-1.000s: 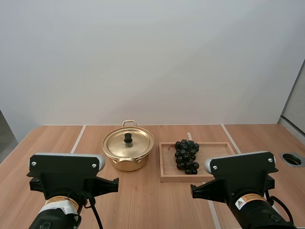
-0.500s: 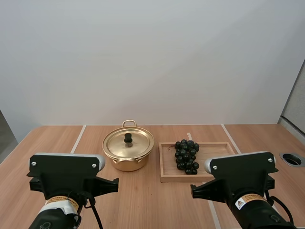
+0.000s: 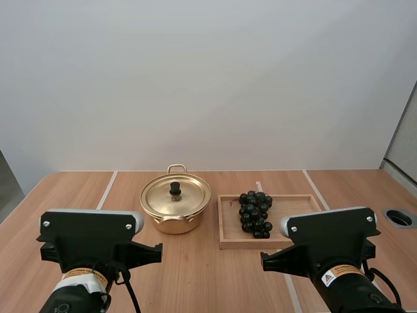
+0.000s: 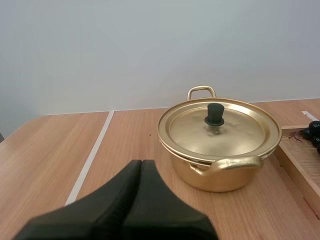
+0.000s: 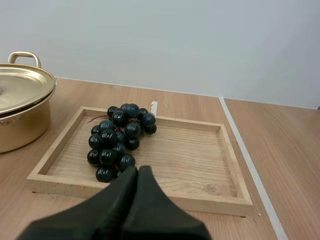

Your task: Open the pot, put the grape inside, and close it

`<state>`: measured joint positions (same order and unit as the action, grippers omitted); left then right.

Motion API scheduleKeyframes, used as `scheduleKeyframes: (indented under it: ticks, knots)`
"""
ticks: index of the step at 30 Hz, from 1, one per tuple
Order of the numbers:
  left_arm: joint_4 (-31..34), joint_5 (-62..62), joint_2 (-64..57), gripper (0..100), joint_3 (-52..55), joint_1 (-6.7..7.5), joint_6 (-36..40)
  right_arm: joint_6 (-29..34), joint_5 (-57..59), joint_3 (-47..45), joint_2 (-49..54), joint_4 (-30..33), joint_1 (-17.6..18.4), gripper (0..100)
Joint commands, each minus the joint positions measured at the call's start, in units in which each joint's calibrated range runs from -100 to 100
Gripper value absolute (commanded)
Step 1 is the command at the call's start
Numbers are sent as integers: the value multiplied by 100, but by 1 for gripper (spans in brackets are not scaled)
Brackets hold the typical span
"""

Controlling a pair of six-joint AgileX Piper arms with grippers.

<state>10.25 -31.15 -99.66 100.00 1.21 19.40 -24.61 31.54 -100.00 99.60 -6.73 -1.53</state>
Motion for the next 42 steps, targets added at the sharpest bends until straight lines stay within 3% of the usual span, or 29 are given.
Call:
scheduleKeyframes:
  ticks: [1, 13, 18, 21, 25, 32, 39, 42]
  knots:
    - [36, 168, -34, 0, 0, -8, 1, 0, 10, 0, 40, 61, 15, 0]
    - [36, 168, -34, 0, 0, -8, 1, 0, -22, 0, 40, -133, 15, 0]
    - [36, 778, -34, 0, 0, -8, -56, 0, -1178, 0, 40, -146, 15, 0]
    - [36, 1177, -34, 0, -214, -8, -124, -9, -1168, 125, 40, -146, 15, 0]
    - [36, 1177, -34, 0, -923, -8, -144, -23, -1006, 850, -21, -146, 15, 0]
    - [36, 662, 709, 0, -2459, -8, -165, -23, 351, 2753, -969, -155, 15, 0]
    - [23, -1337, 2091, 0, -4235, -8, -266, -23, 1889, 4667, -2388, -181, 15, 0]
    - [14, -2028, 2680, 0, -4927, -8, -635, -23, 2676, 5462, -2994, -212, 15, 0]
